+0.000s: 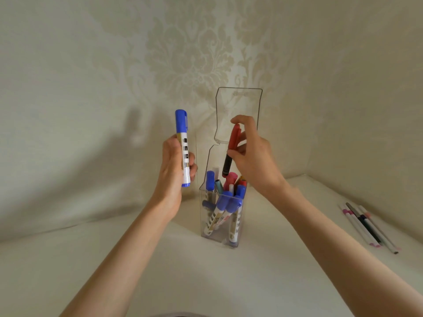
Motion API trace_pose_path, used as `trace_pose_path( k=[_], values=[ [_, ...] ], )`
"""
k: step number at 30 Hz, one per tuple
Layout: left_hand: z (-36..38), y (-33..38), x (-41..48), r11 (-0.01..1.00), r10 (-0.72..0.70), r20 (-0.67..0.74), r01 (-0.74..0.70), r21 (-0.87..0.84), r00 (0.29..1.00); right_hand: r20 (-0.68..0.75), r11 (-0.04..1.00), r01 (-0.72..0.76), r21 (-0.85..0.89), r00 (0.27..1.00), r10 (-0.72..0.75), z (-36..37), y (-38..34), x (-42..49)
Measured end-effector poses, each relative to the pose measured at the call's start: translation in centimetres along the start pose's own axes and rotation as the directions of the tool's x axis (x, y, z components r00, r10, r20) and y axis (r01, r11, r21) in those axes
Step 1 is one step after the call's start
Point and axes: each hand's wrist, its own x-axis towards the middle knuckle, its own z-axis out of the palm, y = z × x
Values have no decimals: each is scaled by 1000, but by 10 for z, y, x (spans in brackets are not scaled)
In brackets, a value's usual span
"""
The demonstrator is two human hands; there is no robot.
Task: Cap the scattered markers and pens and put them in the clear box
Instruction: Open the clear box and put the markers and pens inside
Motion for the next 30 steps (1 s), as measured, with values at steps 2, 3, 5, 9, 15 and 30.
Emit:
trace_pose_path(
  k=[2,3,5,9,15,30],
  values=[
    [-1,-3,-2,998,22,-9,-22,-58,1000,59,994,43,-101,998,-37,9,5,-3],
    [-2,-5,-3,996,26,-25,-28,-86,999,92,984,75,-164,994,-60,13,8,-4],
    [-5,-9,-3,986,43,-32,-47,-157,999,155,943,134,-305,984,-90,18,12,-5],
    [-10,-11,-4,986,105,-5,-104,-128,995,258,833,159,-529,966,-20,20,10,0],
    [-9,-11,-4,948,271,107,-285,140,957,506,622,387,-681,862,17,21,11,-5],
    [-6,-39,-14,391,457,294,-486,782,840,-9,910,179,-374,980,-196,-5,39,-26]
  ],
)
